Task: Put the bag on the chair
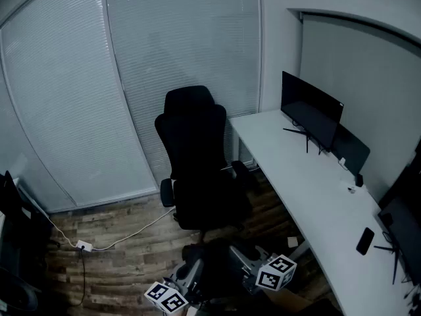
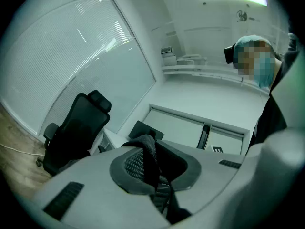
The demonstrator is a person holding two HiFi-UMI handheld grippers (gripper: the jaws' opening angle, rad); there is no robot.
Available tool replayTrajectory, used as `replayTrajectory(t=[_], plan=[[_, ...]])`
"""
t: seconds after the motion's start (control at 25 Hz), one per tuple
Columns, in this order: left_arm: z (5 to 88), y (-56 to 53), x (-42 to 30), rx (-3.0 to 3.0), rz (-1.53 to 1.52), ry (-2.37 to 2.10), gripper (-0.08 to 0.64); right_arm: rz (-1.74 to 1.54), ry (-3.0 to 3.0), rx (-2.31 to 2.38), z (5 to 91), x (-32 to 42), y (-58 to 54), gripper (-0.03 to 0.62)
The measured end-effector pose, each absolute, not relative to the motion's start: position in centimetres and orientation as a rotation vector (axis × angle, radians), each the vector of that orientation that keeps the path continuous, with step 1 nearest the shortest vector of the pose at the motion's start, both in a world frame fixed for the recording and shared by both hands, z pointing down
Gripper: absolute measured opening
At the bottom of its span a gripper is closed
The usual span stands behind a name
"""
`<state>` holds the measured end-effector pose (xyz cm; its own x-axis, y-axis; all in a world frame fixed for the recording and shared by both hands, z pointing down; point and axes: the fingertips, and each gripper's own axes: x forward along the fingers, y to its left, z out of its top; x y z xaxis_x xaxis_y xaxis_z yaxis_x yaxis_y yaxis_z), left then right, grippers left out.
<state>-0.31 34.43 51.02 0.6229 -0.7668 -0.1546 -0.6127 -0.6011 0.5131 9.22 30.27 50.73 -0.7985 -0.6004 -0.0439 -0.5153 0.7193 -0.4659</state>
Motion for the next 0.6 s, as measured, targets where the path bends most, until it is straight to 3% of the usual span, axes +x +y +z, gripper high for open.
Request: replayTrajectory(t=[0.6], plan=[[50.4, 32.0, 3.5, 2.487, -0.467, -1.123, 0.044, -0.687, 2.689, -0.902, 51.3, 13.5, 28.9, 0.06]])
